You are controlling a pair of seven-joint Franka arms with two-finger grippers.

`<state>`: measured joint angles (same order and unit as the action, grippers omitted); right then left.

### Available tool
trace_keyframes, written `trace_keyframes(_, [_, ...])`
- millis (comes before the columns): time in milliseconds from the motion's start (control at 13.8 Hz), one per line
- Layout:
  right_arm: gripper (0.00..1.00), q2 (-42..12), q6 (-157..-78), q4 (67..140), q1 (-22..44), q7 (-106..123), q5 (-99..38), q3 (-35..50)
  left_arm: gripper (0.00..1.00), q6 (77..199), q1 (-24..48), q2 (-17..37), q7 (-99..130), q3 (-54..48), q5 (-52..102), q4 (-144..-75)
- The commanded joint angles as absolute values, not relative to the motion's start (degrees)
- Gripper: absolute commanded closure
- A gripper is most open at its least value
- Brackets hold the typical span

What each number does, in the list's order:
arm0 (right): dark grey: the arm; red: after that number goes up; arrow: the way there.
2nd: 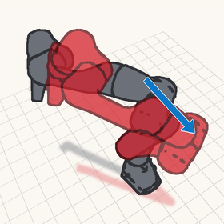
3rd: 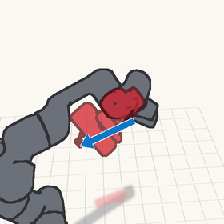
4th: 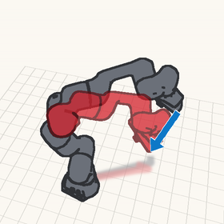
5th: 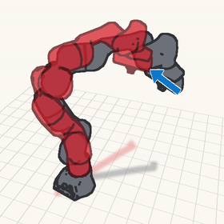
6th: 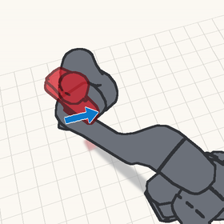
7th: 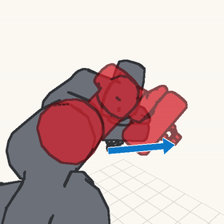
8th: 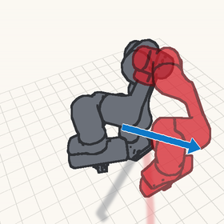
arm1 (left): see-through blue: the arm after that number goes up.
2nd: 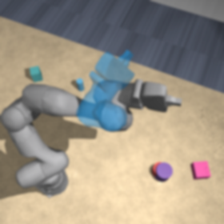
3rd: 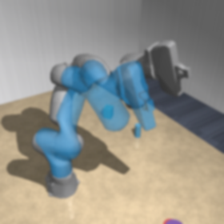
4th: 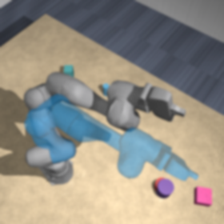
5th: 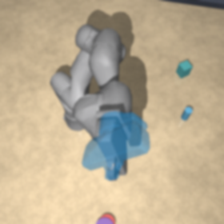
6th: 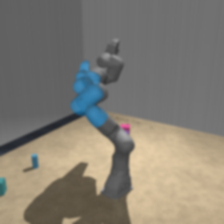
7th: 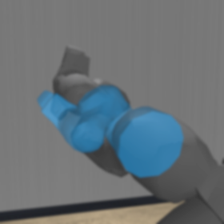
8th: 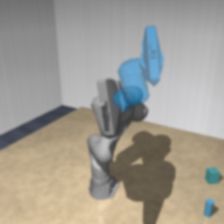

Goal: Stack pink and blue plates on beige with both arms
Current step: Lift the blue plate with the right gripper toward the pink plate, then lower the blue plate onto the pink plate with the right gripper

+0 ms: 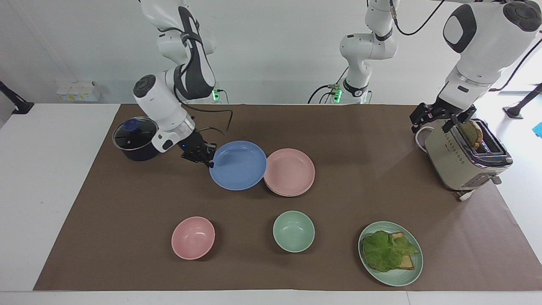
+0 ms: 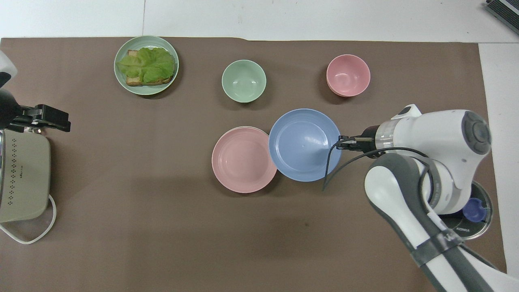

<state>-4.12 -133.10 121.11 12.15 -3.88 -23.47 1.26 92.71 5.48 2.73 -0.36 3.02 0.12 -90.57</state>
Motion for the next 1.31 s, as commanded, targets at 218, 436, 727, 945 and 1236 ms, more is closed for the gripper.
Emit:
trace_keyframes(218, [1.00,-9.1,-135.9,116.6,20.9,-20.5,-20.8,1.1,0.00,91.8,5.2,2.2,-0.5,2.8,-0.8,-90.2])
trace_keyframes(436, [1.00,-10.1,-135.7,116.5,23.1,-25.2,-18.4,1.2,0.00,91.8,5.2,2.2,-0.5,2.8,-0.8,-90.2])
trace_keyframes(727, [1.00,-12.0,-135.9,116.5,25.7,-27.9,-17.8,1.1,0.00,91.8,5.2,2.2,-0.5,2.8,-0.7,-90.2])
trace_keyframes(945, [1.00,-13.1,-136.2,116.5,26.8,-28.9,-16.8,1.1,0.00,91.8,5.2,2.2,-0.5,2.7,-0.8,-90.2])
trace_keyframes(1236, [1.00,-14.1,-137.5,116.5,27.6,-29.1,-15.8,1.1,0.00,91.8,5.2,2.2,-0.5,2.8,-0.8,-90.2])
